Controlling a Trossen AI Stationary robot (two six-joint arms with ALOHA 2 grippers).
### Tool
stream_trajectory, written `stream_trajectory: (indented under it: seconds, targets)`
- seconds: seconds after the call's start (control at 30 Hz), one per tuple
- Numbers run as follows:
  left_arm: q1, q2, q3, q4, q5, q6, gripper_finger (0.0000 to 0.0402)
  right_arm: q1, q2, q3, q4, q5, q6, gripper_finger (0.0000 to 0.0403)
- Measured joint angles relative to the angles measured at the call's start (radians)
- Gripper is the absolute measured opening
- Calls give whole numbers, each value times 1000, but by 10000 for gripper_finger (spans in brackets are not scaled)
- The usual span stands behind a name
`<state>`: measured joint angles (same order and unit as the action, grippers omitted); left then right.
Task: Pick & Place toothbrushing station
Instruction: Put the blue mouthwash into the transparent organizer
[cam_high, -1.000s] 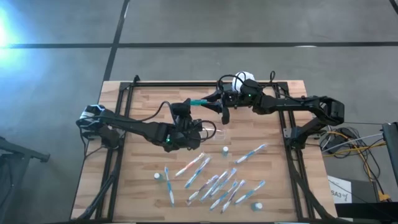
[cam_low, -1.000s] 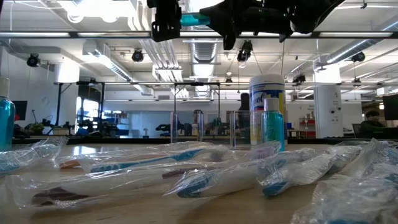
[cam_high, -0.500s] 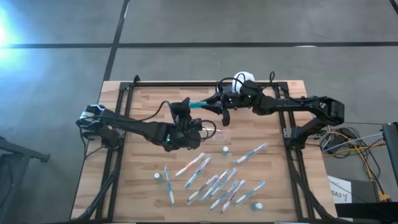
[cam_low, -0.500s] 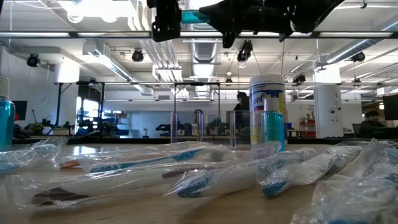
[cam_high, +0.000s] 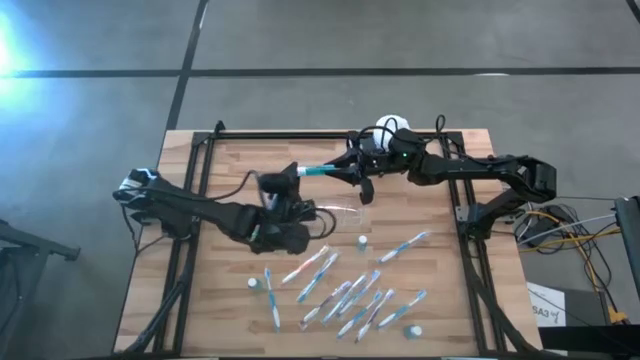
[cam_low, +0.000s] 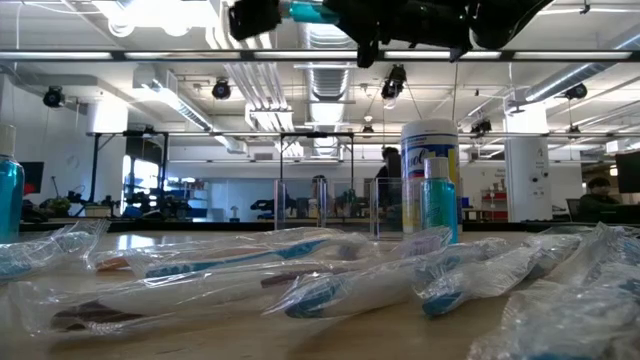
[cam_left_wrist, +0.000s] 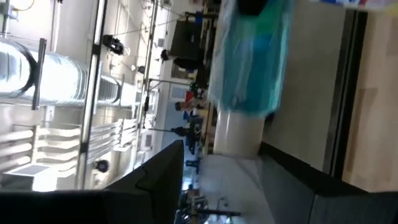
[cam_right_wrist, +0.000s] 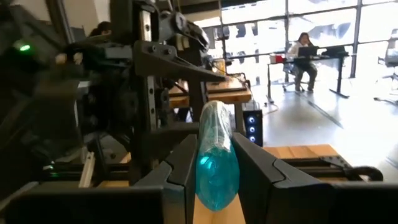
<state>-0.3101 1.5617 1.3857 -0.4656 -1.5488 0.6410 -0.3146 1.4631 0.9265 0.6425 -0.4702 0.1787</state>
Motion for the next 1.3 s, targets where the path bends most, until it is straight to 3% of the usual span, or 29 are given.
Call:
stream_trajectory:
  seconds: [0.07,0.17,0.23,0.33,0.43,0.6,0.77,0.9,1.1,1.3]
  targets:
    - [-31,-43,0,-31,20,-59,199,2,-18,-9,-13,-13,-6,75]
    - [-81,-130,1,-110,147,-217,199,4,-56,-33,-71,-21,-50,74]
    - [-108,-193,1,-190,300,-367,199,5,-97,-58,-96,-18,-91,74]
    - [-113,-288,-6,-279,620,-604,199,5,-169,-124,-115,41,-153,74]
    - [-98,-370,-81,-233,823,-735,198,3,-232,-199,-121,118,-203,74]
    - [-97,-457,-336,47,859,-723,197,9,-317,-310,-81,132,-274,74]
    - [-85,-473,-578,535,865,-529,197,18,-341,-422,79,121,-289,74]
    - [-44,-463,-677,824,970,-454,197,31,-328,-471,207,71,-287,74]
    - [76,-461,-687,875,1326,-483,197,76,-311,-474,233,14,-337,75]
    - [156,-459,-645,874,1376,-485,197,119,-295,-453,230,21,-355,75]
